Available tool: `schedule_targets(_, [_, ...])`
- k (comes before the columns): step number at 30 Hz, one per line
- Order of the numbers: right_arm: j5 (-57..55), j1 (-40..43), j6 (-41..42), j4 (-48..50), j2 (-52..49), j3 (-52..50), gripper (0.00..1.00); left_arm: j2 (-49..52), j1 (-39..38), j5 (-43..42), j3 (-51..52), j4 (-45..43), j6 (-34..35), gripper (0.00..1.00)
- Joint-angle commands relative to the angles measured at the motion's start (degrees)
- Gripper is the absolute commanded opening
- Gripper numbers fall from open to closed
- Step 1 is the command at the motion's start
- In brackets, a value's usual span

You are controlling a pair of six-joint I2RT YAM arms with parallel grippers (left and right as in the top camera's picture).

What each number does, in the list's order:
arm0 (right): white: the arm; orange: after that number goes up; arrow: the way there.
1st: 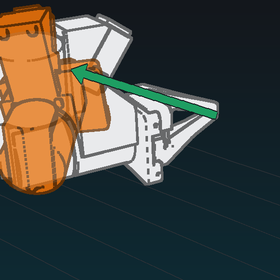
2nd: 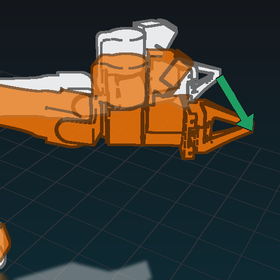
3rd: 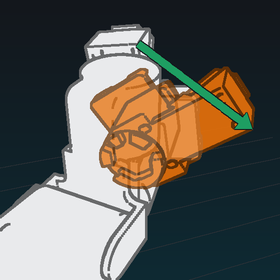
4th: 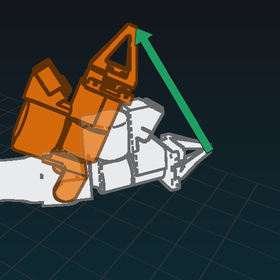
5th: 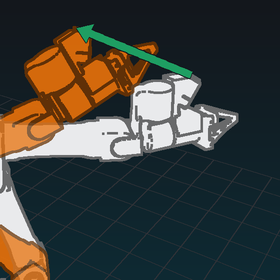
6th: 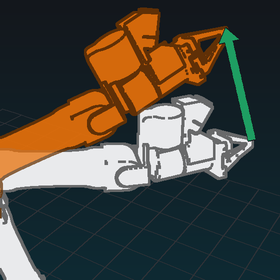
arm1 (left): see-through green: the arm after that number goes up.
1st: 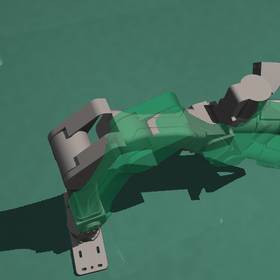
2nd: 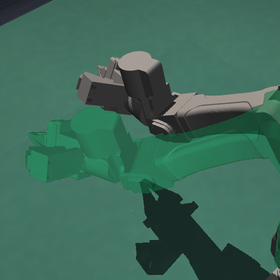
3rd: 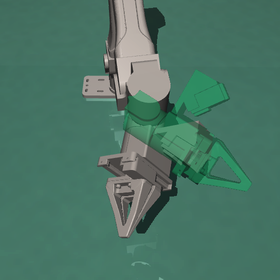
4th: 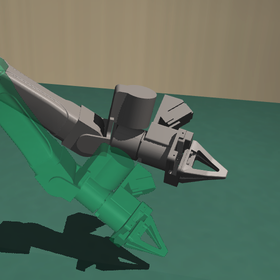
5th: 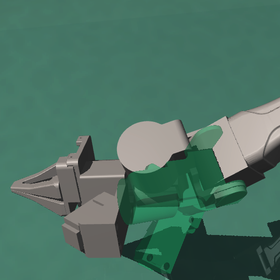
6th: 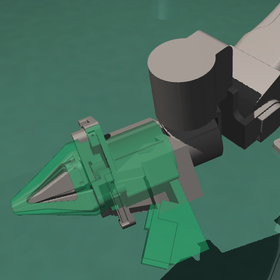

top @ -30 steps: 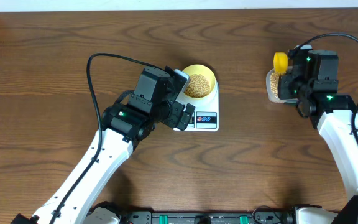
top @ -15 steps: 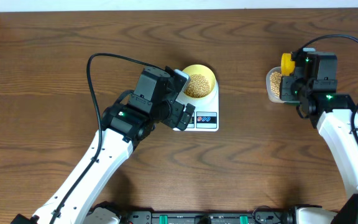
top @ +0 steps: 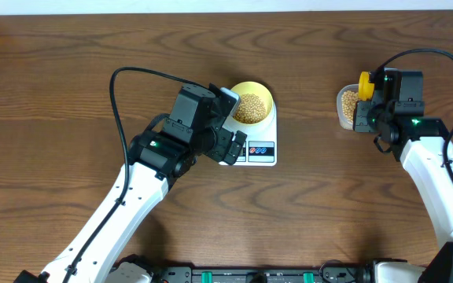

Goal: Scoop item into bowl and weigh 50g on scale
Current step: 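Dip the scoop into the tub and drag it to pick up soybeans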

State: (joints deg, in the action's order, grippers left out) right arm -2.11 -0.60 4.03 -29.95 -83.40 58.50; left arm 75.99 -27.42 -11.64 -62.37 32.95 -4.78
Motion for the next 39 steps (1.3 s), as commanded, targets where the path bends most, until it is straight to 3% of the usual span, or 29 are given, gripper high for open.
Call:
schedule_targets(1, [-0.5, 0.4, 1.6, -0.2, 0.3, 0.5, 0.01, 0.0, 0.2, 0.7, -0.2, 0.0, -0.6, 0.98])
schedule_targets(20, [-0.5, 0.4, 1.5, -7.3, 4.0, 0.5, 0.01, 0.0, 0.2, 0.7, -0.2, 0.0, -0.6, 0.98])
schedule_targets(39, [5.8, 0.4, 2.3, -5.9, -0.3, 0.5, 0.01, 0.0, 0.2, 0.7, -0.2, 0.0, -0.6, 0.98])
